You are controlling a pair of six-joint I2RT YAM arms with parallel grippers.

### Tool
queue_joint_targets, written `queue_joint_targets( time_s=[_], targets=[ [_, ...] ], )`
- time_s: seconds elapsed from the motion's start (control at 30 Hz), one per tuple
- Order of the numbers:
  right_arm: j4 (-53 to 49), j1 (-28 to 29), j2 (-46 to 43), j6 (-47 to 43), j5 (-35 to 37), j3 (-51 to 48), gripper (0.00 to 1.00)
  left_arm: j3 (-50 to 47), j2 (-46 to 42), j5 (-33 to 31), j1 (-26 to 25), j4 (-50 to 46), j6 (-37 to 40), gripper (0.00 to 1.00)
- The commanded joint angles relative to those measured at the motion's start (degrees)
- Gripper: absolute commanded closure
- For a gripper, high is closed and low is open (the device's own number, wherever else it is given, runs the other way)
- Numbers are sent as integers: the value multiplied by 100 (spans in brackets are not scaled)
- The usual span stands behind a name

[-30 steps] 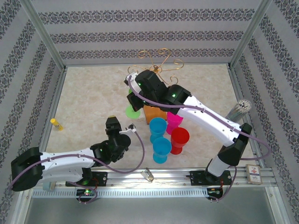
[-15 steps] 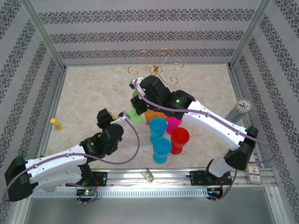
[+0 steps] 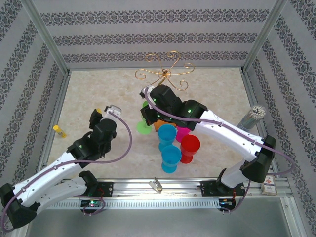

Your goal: Take the wine glass off the wine glass rack

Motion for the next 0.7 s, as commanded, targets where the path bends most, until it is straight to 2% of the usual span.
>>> queue_joint_targets(
  time_s=[0.0, 0.2, 0.43, 0.67],
  targets=[
    [141, 189, -167, 138, -9, -130, 100, 309, -46, 861, 488, -676, -1144, 55],
    [182, 497, -105, 223, 190, -278, 100, 549, 47, 1683, 1235, -823, -2020, 53],
    [150, 906, -90, 285, 757, -577, 100, 540, -27, 2667, 2085, -773, -2953, 50],
    [226, 1301, -62, 424, 1215, -892, 100, 412, -53, 3511, 2657, -713, -3552, 49]
  ],
)
